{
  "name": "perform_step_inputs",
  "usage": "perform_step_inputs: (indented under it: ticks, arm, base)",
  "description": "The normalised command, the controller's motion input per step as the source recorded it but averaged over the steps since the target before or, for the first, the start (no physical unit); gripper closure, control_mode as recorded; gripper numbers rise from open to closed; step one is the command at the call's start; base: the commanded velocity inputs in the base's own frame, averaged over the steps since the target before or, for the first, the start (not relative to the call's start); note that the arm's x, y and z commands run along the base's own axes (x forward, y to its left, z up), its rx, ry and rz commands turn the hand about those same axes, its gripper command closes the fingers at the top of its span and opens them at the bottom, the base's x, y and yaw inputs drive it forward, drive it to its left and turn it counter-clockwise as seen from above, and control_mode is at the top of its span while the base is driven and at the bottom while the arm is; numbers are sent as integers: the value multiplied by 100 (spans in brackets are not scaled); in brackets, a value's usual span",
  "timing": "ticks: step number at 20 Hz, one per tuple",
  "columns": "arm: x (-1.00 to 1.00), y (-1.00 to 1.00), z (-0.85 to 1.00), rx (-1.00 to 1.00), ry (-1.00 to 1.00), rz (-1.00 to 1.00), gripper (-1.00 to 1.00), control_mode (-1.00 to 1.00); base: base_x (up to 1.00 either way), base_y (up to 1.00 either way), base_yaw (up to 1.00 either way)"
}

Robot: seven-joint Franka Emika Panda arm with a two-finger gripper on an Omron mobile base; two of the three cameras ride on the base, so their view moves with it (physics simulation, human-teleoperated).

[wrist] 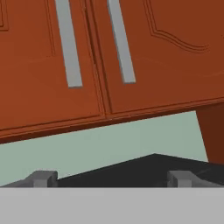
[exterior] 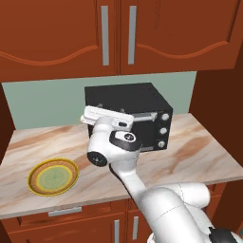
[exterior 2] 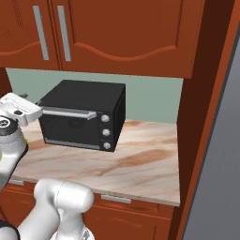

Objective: Pick up the bagel from the plate, place it on the toaster oven rack, close the door, and set the timer.

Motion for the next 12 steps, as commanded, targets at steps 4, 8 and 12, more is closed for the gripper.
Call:
perform_step_inputs:
  ticks: [4,8,12]
  arm:
    - [-39,-78,23,33,40,2,-100,-100]
    - [-35,-97,12,47,52,0,-100,-100]
    - [-43,-83,18,49,54,0,-100,-100]
  base:
    - [0,0,0]
    - [0,0,0]
    - [0,0,0]
